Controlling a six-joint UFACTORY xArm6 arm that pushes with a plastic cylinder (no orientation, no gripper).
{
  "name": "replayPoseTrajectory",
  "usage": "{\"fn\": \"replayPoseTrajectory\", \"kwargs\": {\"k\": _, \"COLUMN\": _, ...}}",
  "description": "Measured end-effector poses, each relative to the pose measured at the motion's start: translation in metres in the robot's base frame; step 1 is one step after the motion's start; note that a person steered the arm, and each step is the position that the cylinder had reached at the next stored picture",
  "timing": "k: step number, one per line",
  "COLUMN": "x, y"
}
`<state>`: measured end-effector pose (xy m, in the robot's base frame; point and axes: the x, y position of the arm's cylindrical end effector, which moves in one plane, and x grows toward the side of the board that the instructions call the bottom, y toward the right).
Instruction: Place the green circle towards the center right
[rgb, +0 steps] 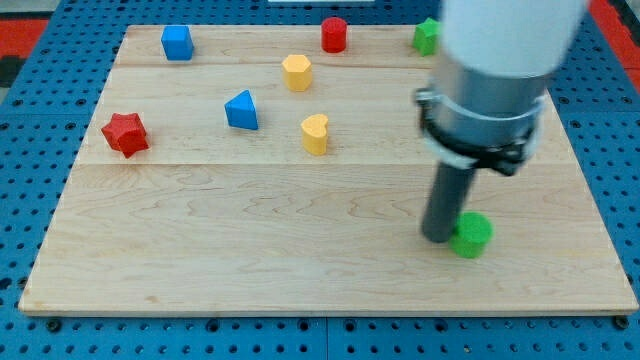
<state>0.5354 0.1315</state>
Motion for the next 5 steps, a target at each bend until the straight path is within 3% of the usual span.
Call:
{"fn": "replayPoseTrajectory", "kwargs": {"k": 2, "x": 0.052, "y": 0.015}}
{"fn": "replayPoseTrajectory", "kwargs": {"k": 4, "x": -0.062, "y": 0.094}}
{"fn": "replayPoseTrajectory", "kwargs": {"k": 5, "x": -0.087, "y": 0.119}}
